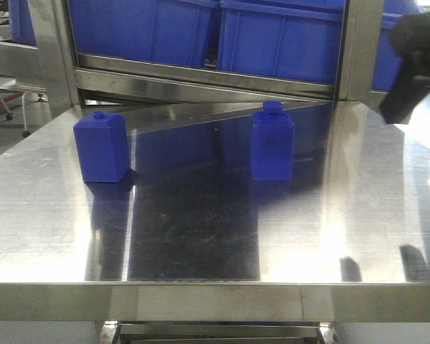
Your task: Pick and sort blue part to right shelf
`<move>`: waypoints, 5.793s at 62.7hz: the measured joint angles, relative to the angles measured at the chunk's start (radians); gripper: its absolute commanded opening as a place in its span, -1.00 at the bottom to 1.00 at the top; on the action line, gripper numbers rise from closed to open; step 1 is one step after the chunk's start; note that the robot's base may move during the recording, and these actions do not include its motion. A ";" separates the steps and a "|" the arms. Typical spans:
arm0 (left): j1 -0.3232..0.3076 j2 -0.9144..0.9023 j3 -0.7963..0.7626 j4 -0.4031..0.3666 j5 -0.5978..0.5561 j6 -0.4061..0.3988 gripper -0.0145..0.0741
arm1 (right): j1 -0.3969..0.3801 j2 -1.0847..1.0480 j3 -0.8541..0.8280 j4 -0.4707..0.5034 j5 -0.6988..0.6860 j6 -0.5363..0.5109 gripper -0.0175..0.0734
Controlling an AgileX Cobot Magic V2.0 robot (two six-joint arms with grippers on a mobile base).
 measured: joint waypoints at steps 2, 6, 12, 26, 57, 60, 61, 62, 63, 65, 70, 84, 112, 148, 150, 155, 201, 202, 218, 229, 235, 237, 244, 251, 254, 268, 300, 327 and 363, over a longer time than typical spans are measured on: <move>0.000 0.000 0.000 0.000 0.000 0.000 -0.39 | 0.012 0.023 -0.027 0.000 0.031 0.010 0.74; 0.000 0.000 0.000 0.000 0.000 0.000 -0.39 | 0.034 0.082 -0.099 0.000 0.097 0.032 0.74; 0.000 0.000 0.000 0.000 0.000 0.000 -0.39 | 0.059 0.170 -0.214 0.007 0.215 0.075 0.74; 0.000 0.000 0.000 0.000 0.000 0.000 -0.39 | 0.100 0.363 -0.475 0.026 0.426 0.136 0.74; 0.000 0.000 0.000 0.000 0.000 0.000 -0.39 | 0.161 0.688 -0.946 0.055 0.637 0.163 0.74; 0.000 0.000 0.000 0.000 0.000 0.000 -0.39 | 0.162 0.712 -0.978 0.056 0.646 0.167 0.74; 0.000 0.000 0.000 0.000 0.000 0.000 -0.39 | 0.162 0.717 -0.985 0.058 0.648 0.167 0.74; 0.000 0.000 0.000 0.000 0.000 0.000 -0.39 | 0.162 0.726 -0.996 0.058 0.651 0.169 0.74; 0.000 0.000 0.000 0.000 0.000 0.000 -0.39 | 0.165 0.732 -1.002 0.058 0.652 0.169 0.74; 0.000 0.000 0.000 0.000 0.000 0.000 -0.39 | 0.165 0.743 -1.014 0.060 0.657 0.171 0.74; 0.000 0.000 0.000 0.000 0.000 0.000 -0.39 | 0.166 0.770 -1.036 0.060 0.660 0.175 0.74; 0.000 0.000 0.000 0.000 0.000 0.000 -0.39 | 0.166 0.823 -1.040 0.062 0.662 0.204 0.74; 0.000 0.000 0.000 0.000 0.000 0.000 -0.39 | 0.149 0.881 -1.045 0.062 0.662 0.244 0.74; 0.000 0.000 0.000 0.000 0.000 0.000 -0.39 | 0.146 0.881 -1.045 0.062 0.662 0.250 0.36; 0.000 0.000 0.000 0.000 0.000 0.000 -0.39 | 0.146 0.881 -1.045 0.062 0.662 0.250 0.31; 0.000 0.000 0.000 0.000 0.000 0.000 -0.39 | 0.146 0.881 -1.045 0.062 0.662 0.250 0.25; 0.000 0.000 0.000 0.000 0.000 0.000 -0.39 | 0.104 0.608 -0.854 0.019 0.543 -0.010 0.25; 0.000 0.000 0.000 0.000 0.000 0.000 -0.39 | 0.097 0.595 -0.826 0.019 0.522 -0.012 0.25; 0.000 0.000 0.000 0.000 0.000 0.000 -0.39 | 0.003 0.362 -0.493 0.071 0.240 -0.090 0.25; 0.000 0.000 0.000 0.000 0.000 0.000 -0.39 | -0.087 0.194 -0.264 0.139 0.041 -0.254 0.25; 0.000 0.000 0.000 0.000 0.000 0.000 -0.39 | -0.133 0.101 -0.152 0.163 -0.055 -0.331 0.25; 0.000 0.000 0.000 0.000 0.000 0.000 -0.39 | -0.150 0.068 -0.110 0.168 -0.088 -0.344 0.25; 0.000 0.000 0.000 0.000 0.000 0.000 -0.39 | -0.205 -0.036 0.019 0.174 -0.187 -0.362 0.25; 0.000 0.000 0.000 0.000 0.000 0.000 -0.39 | -0.233 -0.148 0.127 0.175 -0.282 -0.367 0.25; 0.000 0.000 0.000 0.000 0.000 0.000 -0.39 | -0.233 -0.200 0.173 0.175 -0.328 -0.367 0.25; 0.000 0.000 0.000 0.000 0.000 0.000 -0.39 | -0.233 -0.470 0.366 0.176 -0.501 -0.370 0.25; 0.000 0.000 0.000 0.000 0.000 0.000 -0.39 | -0.233 -0.941 0.493 0.178 -0.477 -0.370 0.25; 0.000 0.000 0.000 0.000 0.000 0.000 -0.39 | -0.233 -0.952 0.493 0.178 -0.455 -0.370 0.25; 0.000 0.000 0.000 0.000 0.000 0.000 -0.39 | -0.233 -0.952 0.493 0.178 -0.454 -0.370 0.25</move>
